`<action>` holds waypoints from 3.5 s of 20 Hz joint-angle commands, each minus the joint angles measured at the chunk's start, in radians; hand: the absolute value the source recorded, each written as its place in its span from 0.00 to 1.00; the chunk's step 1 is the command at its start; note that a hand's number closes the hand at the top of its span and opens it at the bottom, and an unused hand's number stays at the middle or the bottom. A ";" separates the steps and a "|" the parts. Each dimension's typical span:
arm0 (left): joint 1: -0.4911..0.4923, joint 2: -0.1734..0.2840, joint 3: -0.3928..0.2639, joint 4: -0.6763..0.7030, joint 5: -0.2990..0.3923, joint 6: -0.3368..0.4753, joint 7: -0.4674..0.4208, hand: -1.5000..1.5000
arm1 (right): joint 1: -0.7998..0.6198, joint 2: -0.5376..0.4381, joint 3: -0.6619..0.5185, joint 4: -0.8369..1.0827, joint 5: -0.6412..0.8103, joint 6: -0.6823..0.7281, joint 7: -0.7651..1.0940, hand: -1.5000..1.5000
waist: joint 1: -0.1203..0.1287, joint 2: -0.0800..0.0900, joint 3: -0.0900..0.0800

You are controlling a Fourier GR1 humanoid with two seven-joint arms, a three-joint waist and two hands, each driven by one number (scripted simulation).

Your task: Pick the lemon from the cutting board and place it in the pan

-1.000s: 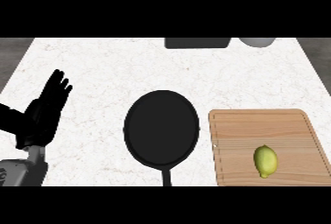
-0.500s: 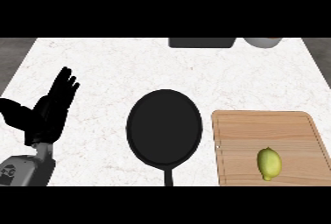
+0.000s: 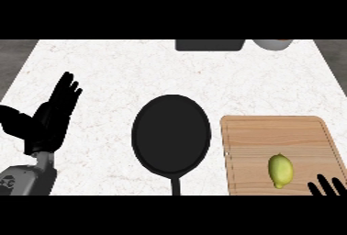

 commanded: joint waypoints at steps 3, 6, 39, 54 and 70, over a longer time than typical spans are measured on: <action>0.000 -0.041 -0.021 -0.049 -0.036 0.032 0.041 0.50 | -0.025 0.109 0.105 -0.028 0.265 0.030 0.107 0.00 | -0.003 -0.002 0.001; -0.004 -0.026 0.032 0.024 -0.023 -0.030 -0.020 0.50 | -0.113 0.184 0.194 0.091 0.346 -0.003 0.127 0.00 | -0.001 0.000 0.001; 0.047 -0.108 0.125 -0.070 -0.124 -0.126 0.058 0.50 | -0.460 0.268 0.101 0.490 0.312 0.029 0.212 0.00 | 0.001 -0.001 0.001; -0.016 -0.144 0.138 -0.030 -0.161 -0.120 0.076 0.50 | -0.675 0.232 0.058 0.734 0.266 -0.020 0.119 1.00 | 0.004 0.000 0.001; -0.003 -0.155 0.136 -0.028 -0.150 -0.156 0.059 0.50 | -0.521 0.378 0.492 0.593 0.109 0.186 0.346 1.00 | 0.043 0.016 0.006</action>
